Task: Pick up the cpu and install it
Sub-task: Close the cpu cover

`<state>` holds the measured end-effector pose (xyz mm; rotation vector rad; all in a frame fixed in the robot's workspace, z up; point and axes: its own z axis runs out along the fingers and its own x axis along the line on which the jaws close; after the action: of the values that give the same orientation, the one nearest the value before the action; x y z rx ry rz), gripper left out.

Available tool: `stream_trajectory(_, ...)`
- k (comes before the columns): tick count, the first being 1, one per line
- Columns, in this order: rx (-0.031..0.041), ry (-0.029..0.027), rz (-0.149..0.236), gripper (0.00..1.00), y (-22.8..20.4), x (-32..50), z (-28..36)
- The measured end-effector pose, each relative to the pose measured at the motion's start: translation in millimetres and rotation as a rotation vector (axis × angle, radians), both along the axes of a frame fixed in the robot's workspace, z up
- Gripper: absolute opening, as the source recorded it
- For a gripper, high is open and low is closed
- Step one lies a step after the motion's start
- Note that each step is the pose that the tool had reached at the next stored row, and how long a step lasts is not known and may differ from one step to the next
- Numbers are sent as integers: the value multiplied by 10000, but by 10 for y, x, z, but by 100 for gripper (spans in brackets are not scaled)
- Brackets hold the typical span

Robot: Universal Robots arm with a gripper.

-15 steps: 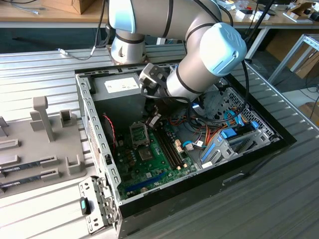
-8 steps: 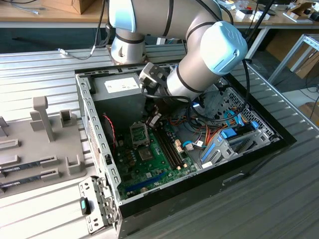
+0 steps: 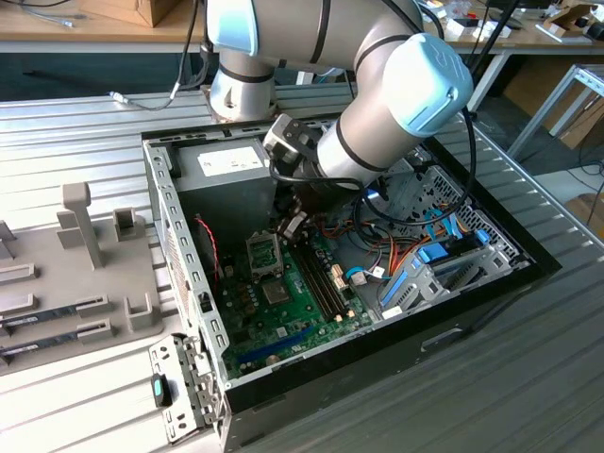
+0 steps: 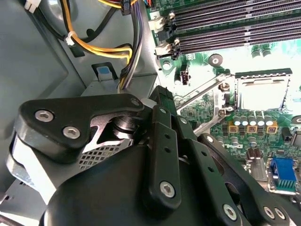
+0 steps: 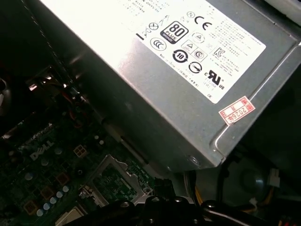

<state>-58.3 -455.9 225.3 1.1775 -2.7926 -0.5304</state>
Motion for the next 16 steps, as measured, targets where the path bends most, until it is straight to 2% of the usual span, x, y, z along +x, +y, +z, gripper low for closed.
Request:
stream_trajectory(2,7,2,43,11,-1,-1,8)
stream_trajectory(7,95,-1,116,11,1,0,38)
stream_trajectory(16,158,-1,191,11,-4,0,56)
